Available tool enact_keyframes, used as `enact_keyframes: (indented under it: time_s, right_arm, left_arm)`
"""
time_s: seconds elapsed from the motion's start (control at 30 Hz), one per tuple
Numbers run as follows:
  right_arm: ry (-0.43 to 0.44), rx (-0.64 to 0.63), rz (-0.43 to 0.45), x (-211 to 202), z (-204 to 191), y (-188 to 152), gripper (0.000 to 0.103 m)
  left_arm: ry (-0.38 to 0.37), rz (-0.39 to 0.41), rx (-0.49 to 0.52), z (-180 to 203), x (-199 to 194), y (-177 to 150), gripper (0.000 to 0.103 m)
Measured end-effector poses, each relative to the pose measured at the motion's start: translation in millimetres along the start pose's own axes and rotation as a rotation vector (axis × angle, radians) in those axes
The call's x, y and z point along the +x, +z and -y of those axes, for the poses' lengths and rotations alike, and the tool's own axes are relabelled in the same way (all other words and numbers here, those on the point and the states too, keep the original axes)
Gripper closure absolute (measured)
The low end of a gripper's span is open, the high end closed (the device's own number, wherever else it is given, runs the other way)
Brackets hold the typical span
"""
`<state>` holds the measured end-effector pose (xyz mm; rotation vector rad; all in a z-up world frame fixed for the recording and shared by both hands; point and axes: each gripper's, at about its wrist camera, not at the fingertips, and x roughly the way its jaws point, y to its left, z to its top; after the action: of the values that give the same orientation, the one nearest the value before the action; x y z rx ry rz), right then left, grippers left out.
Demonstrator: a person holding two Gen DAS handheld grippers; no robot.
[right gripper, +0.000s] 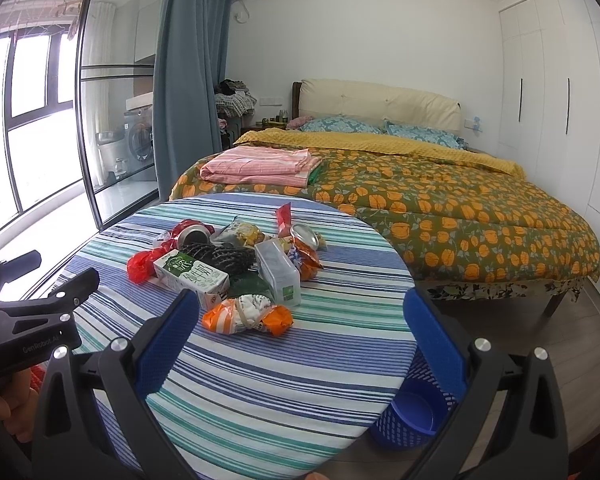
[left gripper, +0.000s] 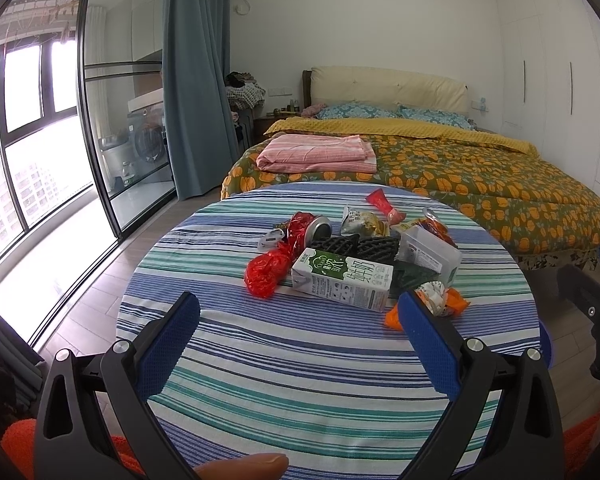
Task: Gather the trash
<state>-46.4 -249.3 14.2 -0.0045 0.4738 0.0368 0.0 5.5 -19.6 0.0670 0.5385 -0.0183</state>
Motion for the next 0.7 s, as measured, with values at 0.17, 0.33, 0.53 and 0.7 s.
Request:
enact_keyframes:
  time_s: [0.17,0.33,0.53,0.7]
  right_arm:
    - [0.001,0.000,0.000,0.1,0.0,0.0,0.004]
    - [0.001,0.000,0.000,0.4,0.1,-0.1,0.004]
    - [0.000,0.000,-0.001,0.6,0.5,-0.1,0.004]
    - [0.001,0.000,0.000,0.5,0.2,-0.1,0.004]
  left_arm:
    - [0.000,-0.001,0.002,1.8,-0.7,1.6,0.005]
    - [-0.002,-0.005,0.004,2.9,0.9,0.5,0.005]
    - [-0.007,-0.017,0.000,3.7,0.6,-2.1,0.005]
    - [-0.007,-0.019,0.000,3.9,0.3,-2.0,0.005]
